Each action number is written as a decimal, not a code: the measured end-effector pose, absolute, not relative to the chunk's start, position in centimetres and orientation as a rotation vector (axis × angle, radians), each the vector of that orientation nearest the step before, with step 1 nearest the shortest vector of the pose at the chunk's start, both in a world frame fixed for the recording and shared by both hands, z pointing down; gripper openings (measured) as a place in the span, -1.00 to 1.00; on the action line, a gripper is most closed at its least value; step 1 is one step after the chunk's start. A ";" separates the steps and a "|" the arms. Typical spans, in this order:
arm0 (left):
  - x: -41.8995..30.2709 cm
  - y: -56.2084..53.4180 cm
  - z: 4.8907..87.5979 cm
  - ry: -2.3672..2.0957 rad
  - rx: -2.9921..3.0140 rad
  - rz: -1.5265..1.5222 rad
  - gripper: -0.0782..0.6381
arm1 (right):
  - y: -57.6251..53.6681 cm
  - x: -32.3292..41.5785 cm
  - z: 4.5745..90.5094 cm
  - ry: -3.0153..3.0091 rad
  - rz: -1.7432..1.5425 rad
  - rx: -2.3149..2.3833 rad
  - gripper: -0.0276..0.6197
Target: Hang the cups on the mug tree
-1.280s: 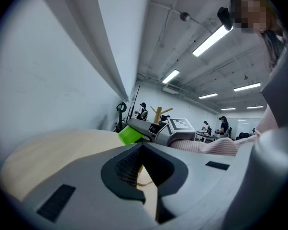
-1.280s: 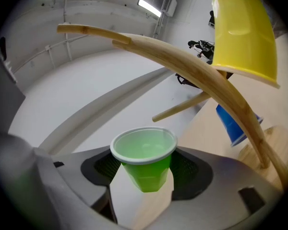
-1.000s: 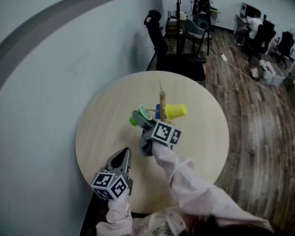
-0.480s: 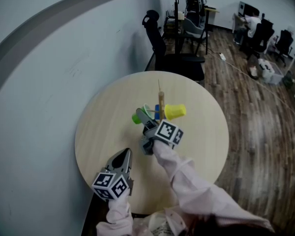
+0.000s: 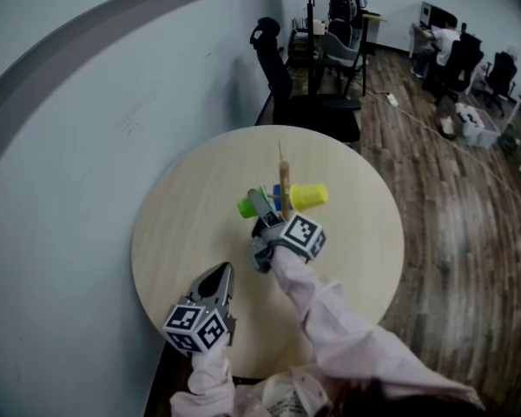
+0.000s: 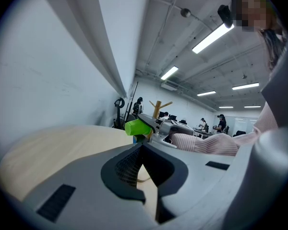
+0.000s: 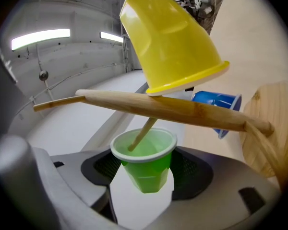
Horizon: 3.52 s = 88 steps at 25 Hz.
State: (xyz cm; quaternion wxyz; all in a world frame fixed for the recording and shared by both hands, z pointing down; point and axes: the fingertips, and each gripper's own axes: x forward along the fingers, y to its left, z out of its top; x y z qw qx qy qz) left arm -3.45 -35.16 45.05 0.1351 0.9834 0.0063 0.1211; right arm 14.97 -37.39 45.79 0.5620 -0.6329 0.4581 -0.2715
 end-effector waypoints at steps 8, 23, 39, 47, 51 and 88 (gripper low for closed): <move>-3.6 -35.2 45.0 0.015 2.849 0.355 -0.78 | -37.5 14.8 45.7 1.042 -0.649 -1.409 0.02; -4.2 -35.1 45.4 0.005 2.849 0.367 -0.78 | -37.4 15.0 46.0 0.933 -0.620 -1.179 0.03; -4.9 -35.0 45.7 -0.012 2.841 0.376 -0.78 | -36.6 15.4 47.1 0.803 -0.578 -1.059 0.12; -4.7 -34.9 46.0 -0.005 2.841 0.381 -0.78 | -37.0 15.4 46.7 0.829 -0.575 -1.063 0.19; -4.8 -34.9 46.1 -0.011 2.840 0.384 -0.78 | -37.1 15.2 46.5 0.841 -0.580 -1.069 0.21; -5.8 -34.1 46.9 -0.017 2.819 0.392 -0.78 | -37.6 10.5 47.0 0.982 -0.656 -1.079 0.34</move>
